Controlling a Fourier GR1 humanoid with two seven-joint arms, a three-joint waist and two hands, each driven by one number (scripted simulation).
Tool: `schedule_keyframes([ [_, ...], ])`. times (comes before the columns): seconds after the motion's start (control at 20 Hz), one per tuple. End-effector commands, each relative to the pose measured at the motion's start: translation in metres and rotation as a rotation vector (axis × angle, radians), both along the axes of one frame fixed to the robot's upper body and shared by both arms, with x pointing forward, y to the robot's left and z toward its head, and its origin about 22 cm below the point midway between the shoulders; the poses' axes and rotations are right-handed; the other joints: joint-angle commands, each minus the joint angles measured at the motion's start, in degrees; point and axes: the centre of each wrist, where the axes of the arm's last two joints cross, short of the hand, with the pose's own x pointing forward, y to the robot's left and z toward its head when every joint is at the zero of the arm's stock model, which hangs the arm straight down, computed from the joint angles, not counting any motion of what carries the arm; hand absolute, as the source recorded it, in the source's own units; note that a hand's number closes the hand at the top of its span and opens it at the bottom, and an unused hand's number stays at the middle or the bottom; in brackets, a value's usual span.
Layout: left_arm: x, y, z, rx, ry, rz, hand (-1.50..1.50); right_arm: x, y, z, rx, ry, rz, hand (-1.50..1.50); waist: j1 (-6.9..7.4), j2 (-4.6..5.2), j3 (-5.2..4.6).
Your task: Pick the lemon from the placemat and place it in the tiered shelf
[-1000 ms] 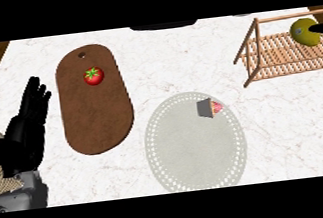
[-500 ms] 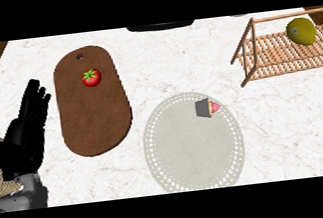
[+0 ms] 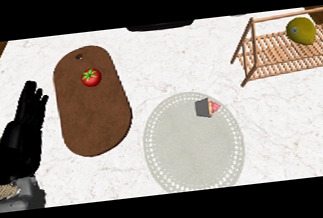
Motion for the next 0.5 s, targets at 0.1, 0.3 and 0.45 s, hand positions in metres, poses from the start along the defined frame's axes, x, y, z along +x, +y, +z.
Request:
schedule_keyframes([
  [0.1, 0.003, 0.016, 0.001, 0.005, 0.004, -0.006, 0.0, -0.063, -0.04, -0.01, 0.01, -0.038, 0.021, -1.5, 0.03, 0.16, 0.08],
  [0.3, 0.014, -0.002, -0.003, 0.007, -0.007, -0.007, 0.0, -0.077, -0.048, -0.008, 0.015, -0.015, 0.041, -1.5, 0.48, 0.4, 0.14],
  [0.45, 0.008, 0.001, -0.017, -0.003, -0.003, -0.011, 0.0, -0.09, -0.056, 0.014, 0.009, -0.036, 0.044, -1.5, 0.73, 0.4, 0.12],
])
